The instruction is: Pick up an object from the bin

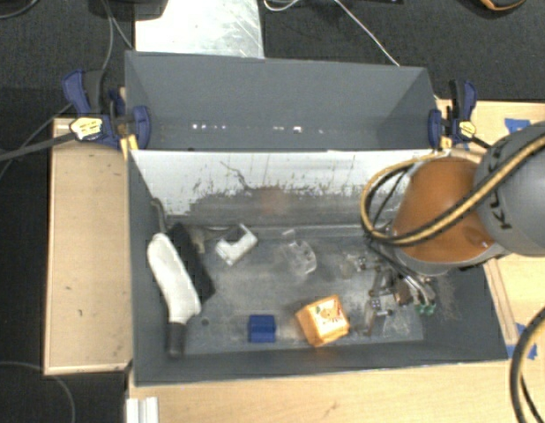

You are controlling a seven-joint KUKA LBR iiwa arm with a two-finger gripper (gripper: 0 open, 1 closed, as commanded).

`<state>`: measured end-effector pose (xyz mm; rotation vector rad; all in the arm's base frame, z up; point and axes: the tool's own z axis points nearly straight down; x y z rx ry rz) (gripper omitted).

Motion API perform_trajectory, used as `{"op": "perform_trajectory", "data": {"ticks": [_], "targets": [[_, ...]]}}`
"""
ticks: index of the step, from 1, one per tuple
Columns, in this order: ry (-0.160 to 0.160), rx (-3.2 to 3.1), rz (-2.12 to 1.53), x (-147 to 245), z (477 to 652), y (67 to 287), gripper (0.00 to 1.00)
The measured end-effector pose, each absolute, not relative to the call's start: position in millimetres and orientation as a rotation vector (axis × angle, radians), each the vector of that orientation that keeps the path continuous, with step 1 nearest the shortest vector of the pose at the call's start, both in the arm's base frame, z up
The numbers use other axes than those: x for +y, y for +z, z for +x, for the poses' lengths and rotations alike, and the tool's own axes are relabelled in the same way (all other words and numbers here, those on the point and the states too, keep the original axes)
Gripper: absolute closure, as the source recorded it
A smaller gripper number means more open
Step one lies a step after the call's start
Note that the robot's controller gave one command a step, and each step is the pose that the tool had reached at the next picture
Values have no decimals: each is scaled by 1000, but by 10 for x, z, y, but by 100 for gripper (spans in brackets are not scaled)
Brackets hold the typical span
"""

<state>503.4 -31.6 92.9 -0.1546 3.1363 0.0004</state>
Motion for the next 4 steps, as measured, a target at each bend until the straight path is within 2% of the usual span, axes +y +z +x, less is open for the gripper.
{"op": "perform_trajectory", "data": {"ticks": [1, 2, 3, 4], "targets": [[1, 3133, 94, 54, 5088, 703, 0], [4, 3125, -193, 558, 4826, 714, 0], [-1, 3137, -85, 609, 4790, 776, 100], [-1, 3137, -88, 609, 4790, 776, 100]]}}
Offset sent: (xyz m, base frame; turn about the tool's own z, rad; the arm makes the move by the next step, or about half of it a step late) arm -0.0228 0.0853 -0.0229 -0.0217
